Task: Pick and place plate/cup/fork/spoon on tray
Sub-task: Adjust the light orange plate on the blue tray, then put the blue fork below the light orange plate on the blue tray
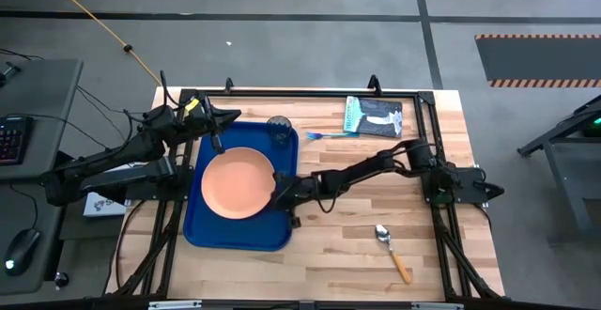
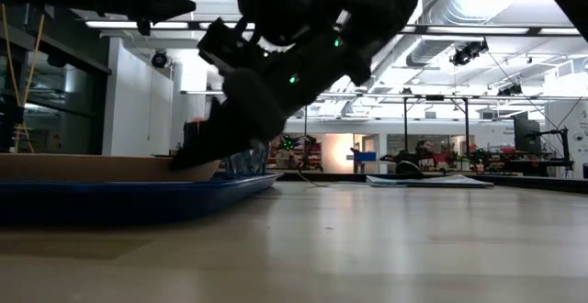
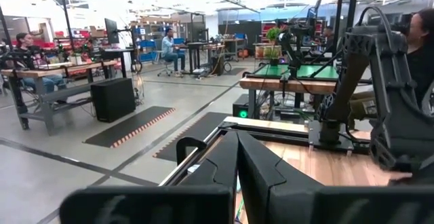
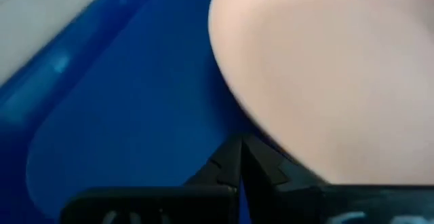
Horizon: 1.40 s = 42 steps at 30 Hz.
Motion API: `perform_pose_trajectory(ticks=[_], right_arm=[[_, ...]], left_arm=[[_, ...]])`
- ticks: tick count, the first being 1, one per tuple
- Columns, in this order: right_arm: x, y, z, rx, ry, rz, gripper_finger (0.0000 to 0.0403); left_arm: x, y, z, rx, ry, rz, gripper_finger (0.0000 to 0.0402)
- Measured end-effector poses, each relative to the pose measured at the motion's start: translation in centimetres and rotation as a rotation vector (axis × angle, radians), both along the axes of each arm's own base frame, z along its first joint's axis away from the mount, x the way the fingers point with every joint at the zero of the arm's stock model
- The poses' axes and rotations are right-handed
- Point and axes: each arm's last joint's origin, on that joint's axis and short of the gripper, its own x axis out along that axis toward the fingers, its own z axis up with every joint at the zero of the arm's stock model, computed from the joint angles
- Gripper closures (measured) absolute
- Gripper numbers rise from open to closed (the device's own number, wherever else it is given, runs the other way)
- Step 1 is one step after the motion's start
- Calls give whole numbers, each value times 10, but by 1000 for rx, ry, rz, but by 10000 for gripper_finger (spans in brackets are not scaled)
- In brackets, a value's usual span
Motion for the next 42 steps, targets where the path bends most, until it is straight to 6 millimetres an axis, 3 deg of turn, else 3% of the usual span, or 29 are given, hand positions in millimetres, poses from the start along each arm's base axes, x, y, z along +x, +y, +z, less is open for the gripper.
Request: perform_pose_trajectory(ticks=[6,12,18,22,28,34,42], right_arm=[[-28,-9,29,-168,233,-65,403],[-93,-37,44,-283,434,-267,403],[-172,-81,52,-179,266,-575,403],[-195,-111,59,29,56,-667,403],[-199,-154,59,110,71,-712,385],[-181,-190,54,122,231,-642,304],[-158,-230,26,37,504,-525,222]], left_arm=[[0,0,-2,-8,16,0,401],[0,0,-2,-11,21,0,401],[0,0,-1,-4,7,0,401],[0,0,3,14,-26,0,401],[0,0,4,16,-32,0,401],[0,0,3,14,-29,0,401],[0,0,2,-7,-26,-2,401]])
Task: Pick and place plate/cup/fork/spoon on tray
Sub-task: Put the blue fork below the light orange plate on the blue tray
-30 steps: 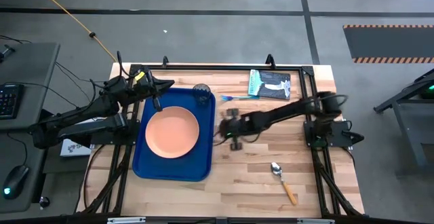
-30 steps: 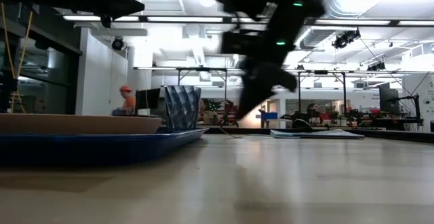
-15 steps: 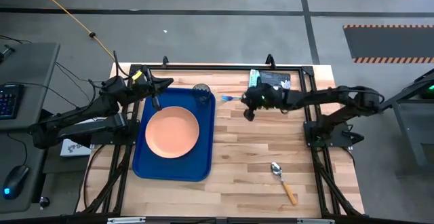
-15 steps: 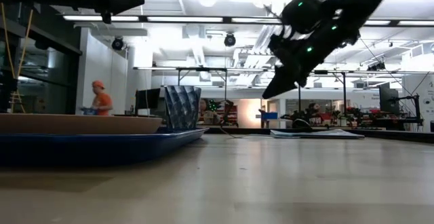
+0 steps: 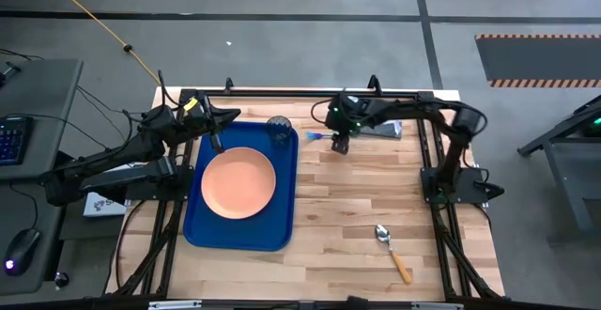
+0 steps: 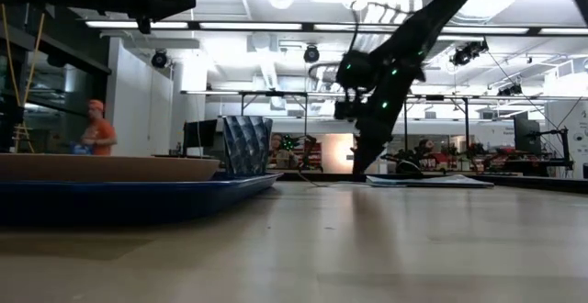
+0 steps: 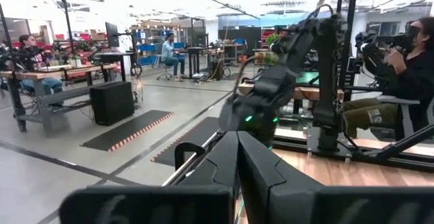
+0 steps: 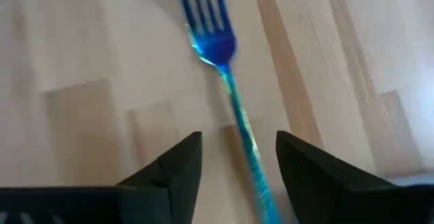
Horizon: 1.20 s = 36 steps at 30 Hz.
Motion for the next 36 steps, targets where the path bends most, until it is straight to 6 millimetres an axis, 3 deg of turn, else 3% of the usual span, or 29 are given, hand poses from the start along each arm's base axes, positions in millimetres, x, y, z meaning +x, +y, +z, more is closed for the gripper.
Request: perform_pose_trajectory(ticks=[5,12,15,20,23,28,36], right_arm=[[14,-19,-11,-5,28,14,215],[14,-19,-17,36,102,49,225],[12,-17,-18,45,132,47,265],[11,-15,-18,61,147,56,384],[11,-14,-18,64,140,57,383],[9,2,-1,57,146,108,396],[3,27,68,-51,-25,142,400]], left_arm=[[0,0,0,0,0,0,401],[0,0,0,-2,2,0,401],[0,0,0,-5,3,0,401],[0,0,-1,-13,2,-1,402],[0,0,-1,-15,7,-1,402],[0,0,-3,-21,20,-1,401],[0,0,-3,-21,21,-1,401]])
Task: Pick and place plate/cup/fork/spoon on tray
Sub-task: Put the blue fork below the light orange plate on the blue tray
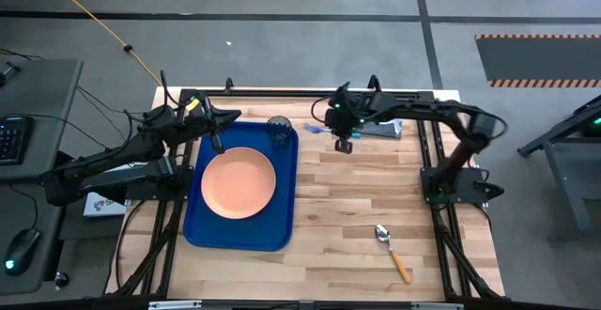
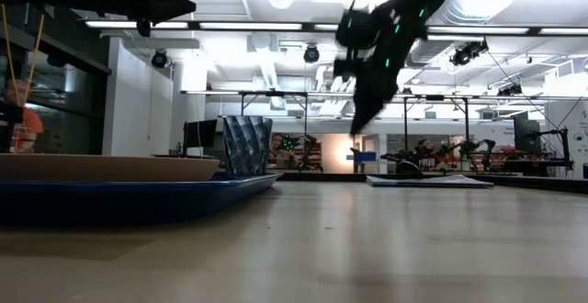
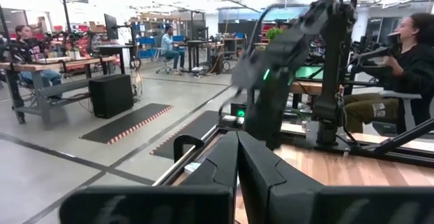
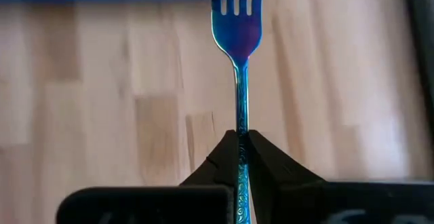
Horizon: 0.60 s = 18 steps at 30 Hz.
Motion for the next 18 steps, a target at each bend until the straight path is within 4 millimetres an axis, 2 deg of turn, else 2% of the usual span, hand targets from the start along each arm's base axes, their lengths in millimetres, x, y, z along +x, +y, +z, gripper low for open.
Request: perform_pose_trajectory(ticks=[3,7,9,14,18], right_arm=[[-6,12,27,-48,-84,4,401],[-15,28,47,-110,-291,37,401],[-19,36,46,-139,-423,47,402],[-20,53,30,-172,-803,73,402],[-13,63,23,-200,-959,52,402]], left_arm=[[0,0,-1,-4,8,0,402],[0,0,-2,-9,20,0,401],[0,0,-2,-9,20,0,401],[3,1,-1,-3,7,-1,402],[13,7,-4,-6,7,-2,401]])
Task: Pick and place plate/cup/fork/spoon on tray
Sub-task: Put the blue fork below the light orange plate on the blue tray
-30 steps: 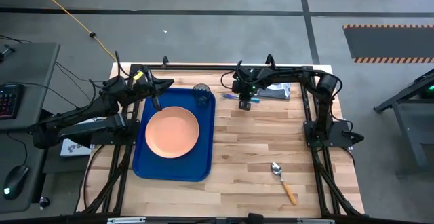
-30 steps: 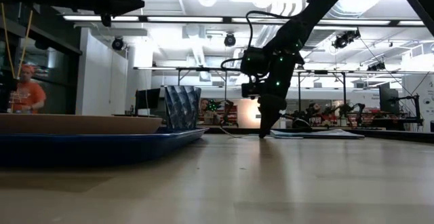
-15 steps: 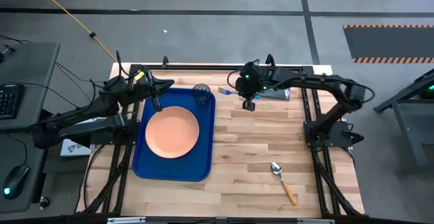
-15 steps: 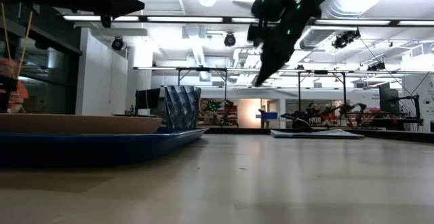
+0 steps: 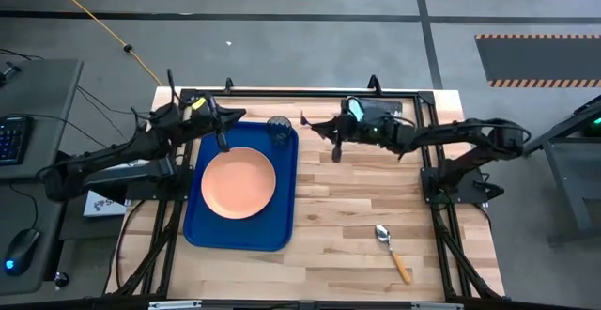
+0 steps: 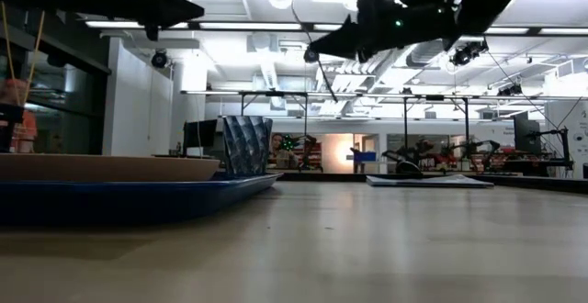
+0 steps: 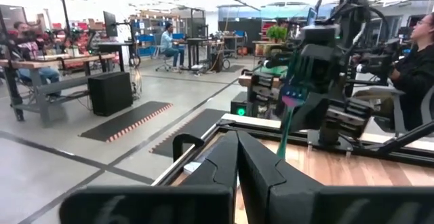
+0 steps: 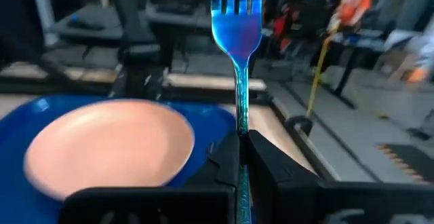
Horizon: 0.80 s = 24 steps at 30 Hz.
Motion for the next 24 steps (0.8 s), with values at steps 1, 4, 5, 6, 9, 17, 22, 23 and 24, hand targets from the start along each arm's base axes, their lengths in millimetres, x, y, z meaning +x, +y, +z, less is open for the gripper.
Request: perform_pose_trajectory(ticks=[1,4,5,6,9,17,22,23,24], right_arm=[[3,3,0,-8,-20,-17,402],[13,9,4,-30,-34,-106,402],[17,11,5,-34,-38,-138,402],[21,13,6,-37,-38,-169,402],[32,17,7,-46,-36,-281,403],[61,25,1,-95,-6,-511,403],[84,34,0,-150,15,-551,403],[88,36,0,-164,22,-558,403],[92,37,-2,-179,30,-565,403]], left_arm=[[4,2,-1,0,1,-3,399],[18,6,-8,-12,22,-15,384],[23,8,-10,-14,20,-16,376],[27,9,-11,-14,9,-15,367],[40,12,-18,-16,11,-17,330],[63,10,-24,62,-41,-58,214],[71,7,-28,83,-60,-35,178],[73,7,-28,84,-67,-28,176],[74,6,-28,85,-74,-25,175]])
